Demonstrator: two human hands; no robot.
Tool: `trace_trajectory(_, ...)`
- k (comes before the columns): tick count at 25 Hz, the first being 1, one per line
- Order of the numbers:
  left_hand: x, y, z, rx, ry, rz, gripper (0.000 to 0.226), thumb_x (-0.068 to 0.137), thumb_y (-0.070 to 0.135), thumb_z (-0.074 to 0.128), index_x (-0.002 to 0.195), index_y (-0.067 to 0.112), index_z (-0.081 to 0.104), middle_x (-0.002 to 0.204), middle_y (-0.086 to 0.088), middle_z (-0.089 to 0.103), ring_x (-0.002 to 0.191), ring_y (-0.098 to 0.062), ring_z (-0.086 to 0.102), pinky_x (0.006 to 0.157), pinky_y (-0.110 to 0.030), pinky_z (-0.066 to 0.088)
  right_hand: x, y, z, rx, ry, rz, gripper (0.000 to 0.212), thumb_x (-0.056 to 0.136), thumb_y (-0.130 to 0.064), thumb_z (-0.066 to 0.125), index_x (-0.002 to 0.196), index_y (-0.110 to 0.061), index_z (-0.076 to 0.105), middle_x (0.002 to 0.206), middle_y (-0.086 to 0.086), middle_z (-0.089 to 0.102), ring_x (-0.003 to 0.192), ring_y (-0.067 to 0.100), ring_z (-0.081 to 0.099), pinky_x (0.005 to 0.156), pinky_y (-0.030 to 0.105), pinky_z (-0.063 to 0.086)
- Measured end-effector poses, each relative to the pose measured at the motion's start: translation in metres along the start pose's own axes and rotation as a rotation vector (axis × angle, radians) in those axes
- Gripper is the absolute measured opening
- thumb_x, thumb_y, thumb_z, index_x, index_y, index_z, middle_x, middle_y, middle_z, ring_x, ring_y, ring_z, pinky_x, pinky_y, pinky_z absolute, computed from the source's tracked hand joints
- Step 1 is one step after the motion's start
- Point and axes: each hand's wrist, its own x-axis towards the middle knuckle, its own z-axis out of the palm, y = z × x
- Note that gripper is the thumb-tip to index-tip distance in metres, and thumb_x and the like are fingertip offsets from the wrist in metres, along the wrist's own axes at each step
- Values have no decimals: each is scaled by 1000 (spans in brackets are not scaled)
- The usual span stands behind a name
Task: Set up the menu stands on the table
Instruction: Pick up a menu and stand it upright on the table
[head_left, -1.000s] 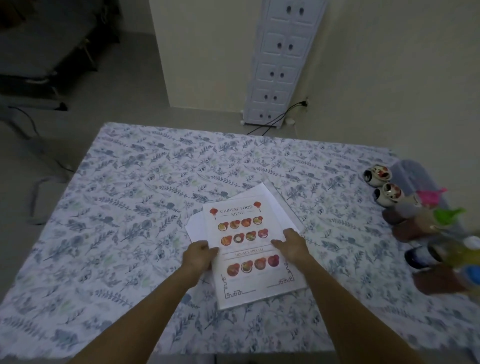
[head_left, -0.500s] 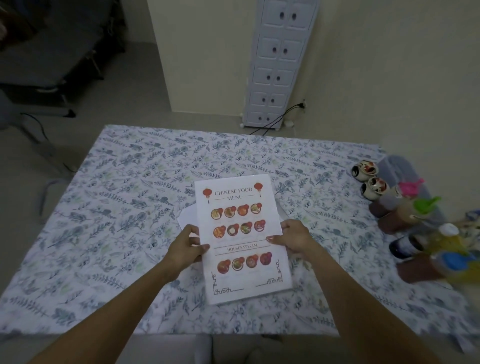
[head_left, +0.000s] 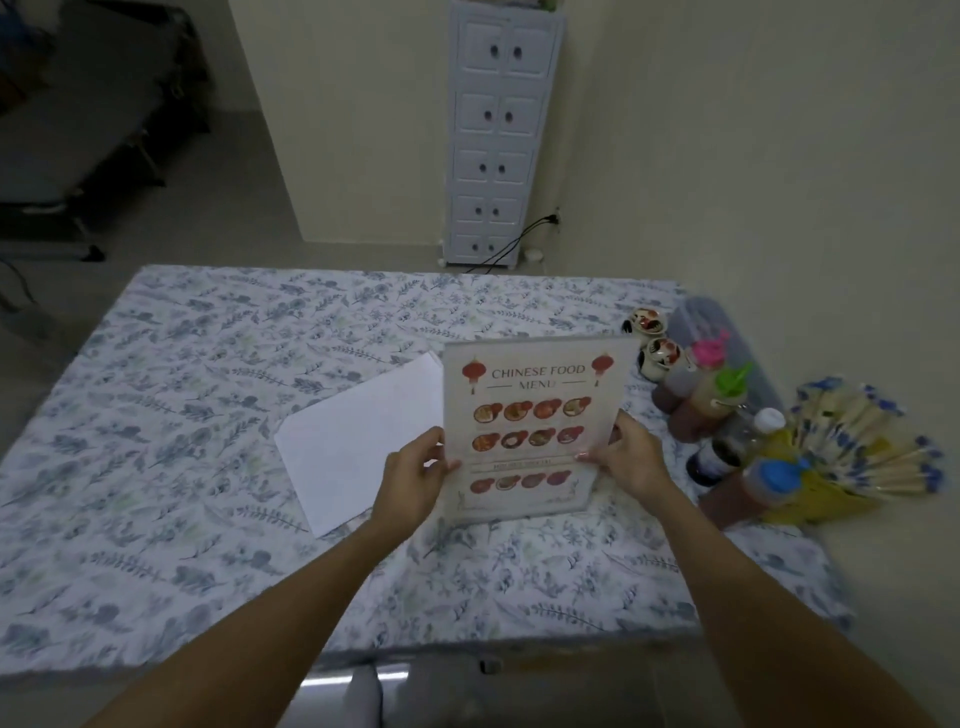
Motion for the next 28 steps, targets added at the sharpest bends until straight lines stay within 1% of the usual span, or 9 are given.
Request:
trace_trajectory(2,12,11,28,-9,2,21,22,93,6,54,111,12,65,112,-3,72,93,-16,66,77,-24,58,6,9,-22,35,69,0,52,66,7,80,112,-5,60,102,6,68,95,26,65,71,33,60)
trace_trajectory(6,34,21,66,-66,22,-2,23,92,5,55,112,12,65,111,-6,72,93,-21,67,79,-31,58,25,21,-51,-25,159,-34,51,67,1,81,113,-5,62,100,8,68,90,20,62,78,32,55)
trace_trajectory(11,42,10,85,-46,29,-65,23,92,7,57,113,14,65,113,-9,72,98,-26,68,83,-42,60,38,39,-54,-2,136,-14,49,67,6,79,112,-4,61,98,7,67,78,12,61,61,16,51)
trace_trajectory(13,40,5,88,-21,32,-41,22,93,8,56,112,14,64,111,-5,72,97,-24,68,84,-39,60,39,44,-53,50,126,-15,48,69,9,76,113,-1,59,101,8,66,78,12,62,58,11,52)
trace_trajectory(16,40,4,90,10,20,-18,23,94,9,54,114,17,62,111,-2,71,93,-19,66,78,-28,56,40,52,-52,46,128,-26,49,70,4,78,114,-7,60,104,6,68,90,20,65,71,25,55)
trace_trajectory(19,42,4,88,17,-2,-3,24,94,10,53,116,16,61,118,-5,70,97,-20,66,83,-35,57,38,53,-50,56,139,-24,47,70,5,77,112,-8,60,105,7,69,92,20,65,78,33,56)
trace_trajectory(23,40,4,88,24,-38,-19,23,96,11,51,118,16,59,120,-7,69,98,-23,65,82,-33,56,34,55,-45,36,181,12,44,72,0,77,110,-5,55,103,8,67,92,21,63,77,35,56)
trace_trajectory(26,40,2,82,96,-73,-10,20,96,12,52,114,10,60,119,-7,70,99,-20,64,75,-17,53,21,58,-34,19,251,33,46,76,-4,76,112,-4,47,109,12,65,94,21,61,83,38,54)
trace_trajectory(28,38,-2,73,120,-80,6,19,95,10,52,112,9,61,119,-5,70,102,-18,64,78,-16,54,6,60,-22,-54,349,2,46,79,-6,74,114,-6,45,115,12,62,102,22,59,86,36,50)
